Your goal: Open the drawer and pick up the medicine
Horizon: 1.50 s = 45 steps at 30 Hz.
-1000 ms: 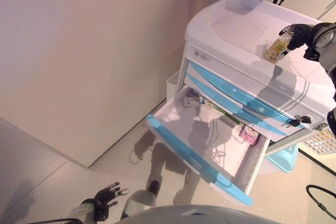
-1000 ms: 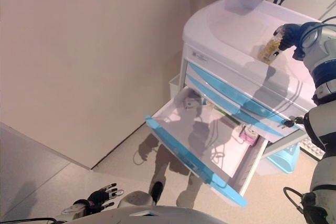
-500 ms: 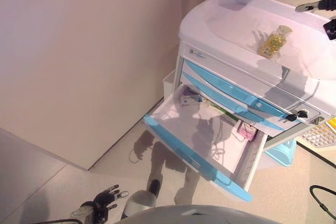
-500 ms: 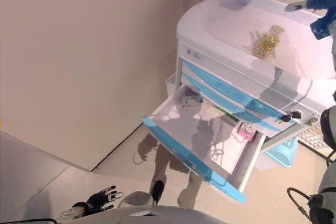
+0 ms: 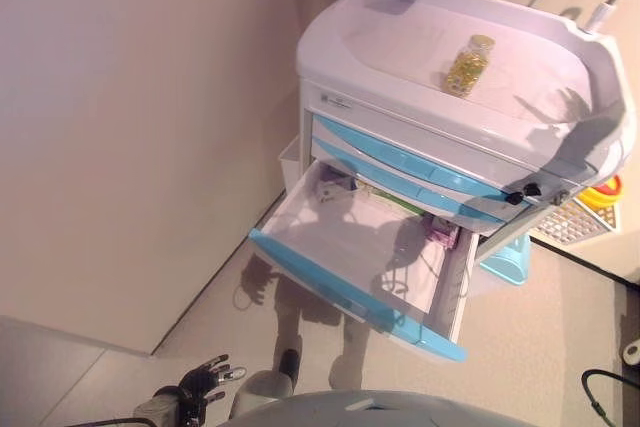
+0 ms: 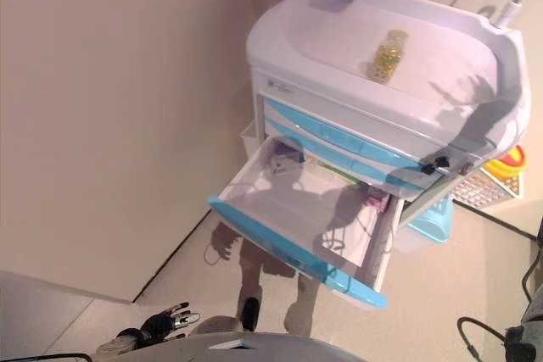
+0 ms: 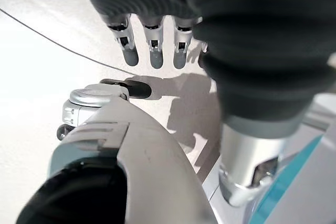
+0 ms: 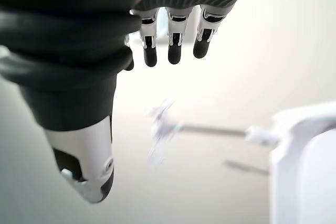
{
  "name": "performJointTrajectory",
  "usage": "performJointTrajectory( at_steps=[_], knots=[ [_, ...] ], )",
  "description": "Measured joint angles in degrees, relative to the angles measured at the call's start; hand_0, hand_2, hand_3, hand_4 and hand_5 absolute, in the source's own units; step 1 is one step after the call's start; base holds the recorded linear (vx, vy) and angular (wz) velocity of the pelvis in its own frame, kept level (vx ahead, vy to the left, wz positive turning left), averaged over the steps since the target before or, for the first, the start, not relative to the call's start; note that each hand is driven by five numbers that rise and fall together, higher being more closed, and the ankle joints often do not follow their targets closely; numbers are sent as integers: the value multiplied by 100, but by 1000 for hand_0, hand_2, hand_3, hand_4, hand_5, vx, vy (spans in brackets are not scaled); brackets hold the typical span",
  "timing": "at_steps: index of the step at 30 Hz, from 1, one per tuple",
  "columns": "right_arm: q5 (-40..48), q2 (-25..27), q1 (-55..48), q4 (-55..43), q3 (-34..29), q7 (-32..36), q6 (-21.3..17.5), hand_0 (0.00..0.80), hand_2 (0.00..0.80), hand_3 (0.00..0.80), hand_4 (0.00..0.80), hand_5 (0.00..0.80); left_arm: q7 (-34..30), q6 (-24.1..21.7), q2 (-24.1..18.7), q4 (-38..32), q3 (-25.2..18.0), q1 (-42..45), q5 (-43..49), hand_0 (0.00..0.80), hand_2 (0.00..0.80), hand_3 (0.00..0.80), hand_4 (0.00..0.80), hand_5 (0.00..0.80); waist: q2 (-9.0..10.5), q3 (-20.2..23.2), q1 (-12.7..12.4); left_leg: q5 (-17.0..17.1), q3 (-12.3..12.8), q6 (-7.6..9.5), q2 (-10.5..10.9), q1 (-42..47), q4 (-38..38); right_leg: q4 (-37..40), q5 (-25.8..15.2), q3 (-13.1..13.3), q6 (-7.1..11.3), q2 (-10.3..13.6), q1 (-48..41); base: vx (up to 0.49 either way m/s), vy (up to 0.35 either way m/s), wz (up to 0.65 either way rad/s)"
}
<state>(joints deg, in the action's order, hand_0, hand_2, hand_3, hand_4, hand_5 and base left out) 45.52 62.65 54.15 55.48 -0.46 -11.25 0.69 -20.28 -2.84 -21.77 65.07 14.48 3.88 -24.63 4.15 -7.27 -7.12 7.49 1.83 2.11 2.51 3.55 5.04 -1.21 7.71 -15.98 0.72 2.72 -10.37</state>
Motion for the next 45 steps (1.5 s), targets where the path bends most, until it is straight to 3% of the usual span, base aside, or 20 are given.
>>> performJointTrajectory(
  at_steps=[4,6,9,15,19,28,31,36,42,45],
  knots=[
    [407,-715,-1471,-530,-767,301,-246,0,0,0,0,0,-28,3,4,64,4,113,96,0,0,0,0,0,-14,6,272,-54,310,13,-58,43,1,-58,-55,308,-1,-15,114,-49,0,-48],
    [378,-1275,-2255,-939,-1117,410,-568,0,0,0,0,0,-28,-13,11,88,43,116,178,0,0,0,0,0,-37,25,412,-106,505,9,-95,116,5,-71,-67,454,15,-18,148,-53,8,-53],
    [-183,-2075,-3201,-1516,-1199,389,-1025,0,0,0,0,0,-24,-67,42,111,56,55,231,0,0,0,0,0,-107,51,626,-154,755,-15,-162,159,6,-75,-136,656,4,-47,253,-43,5,-57],
    [-1733,-2939,-4672,-1893,-711,284,-1427,0,0,0,0,0,-8,-242,205,98,44,-183,232,0,0,0,0,0,-180,87,957,-234,1095,-46,-249,243,20,27,-286,908,30,-86,311,-37,0,-39],
    [-2645,-3189,-5242,-1801,-206,445,-1367,0,0,0,0,0,27,-238,336,83,40,-268,234,0,0,0,0,0,-195,80,1177,-274,1271,-48,-265,286,27,37,-302,963,58,-64,344,-16,5,-25],
    [-4283,-4149,-5839,-46,827,987,-1102,0,0,0,0,0,73,-240,342,127,-54,-239,615,0,0,0,0,0,-230,84,1166,-311,1366,-62,-278,299,20,56,-343,1058,69,-60,403,-6,-3,-10],
    [-4768,-4367,-5907,264,1055,985,-1071,0,0,0,0,0,146,-297,368,135,-57,-185,891,0,0,0,0,0,-299,61,1134,-323,1367,-68,-279,315,12,52,-344,1048,72,-50,405,24,15,-6],
    [-5179,-4429,-5944,449,1277,1001,-1009,0,0,0,0,0,496,-761,420,61,126,-161,1360,0,0,0,0,0,-440,-8,1107,-336,1367,-80,-281,295,6,-22,-344,1061,75,-41,503,29,51,-9],
    [-5221,-4136,-5675,397,1441,1036,-1015,0,0,0,0,0,806,-865,275,-948,540,-515,1562,0,0,0,0,0,-823,-424,1065,-268,1336,17,-229,-26,2,-458,-339,1045,91,58,1126,-85,105,-21],
    [-5103,-3975,-5381,343,1508,1047,-1017,0,0,0,0,0,1007,-837,19,-1412,830,-874,1744,0,0,0,0,0,-894,-795,1072,-239,1334,38,-209,-319,-101,-731,-331,1061,99,101,1535,-98,92,-12]
  ],
)
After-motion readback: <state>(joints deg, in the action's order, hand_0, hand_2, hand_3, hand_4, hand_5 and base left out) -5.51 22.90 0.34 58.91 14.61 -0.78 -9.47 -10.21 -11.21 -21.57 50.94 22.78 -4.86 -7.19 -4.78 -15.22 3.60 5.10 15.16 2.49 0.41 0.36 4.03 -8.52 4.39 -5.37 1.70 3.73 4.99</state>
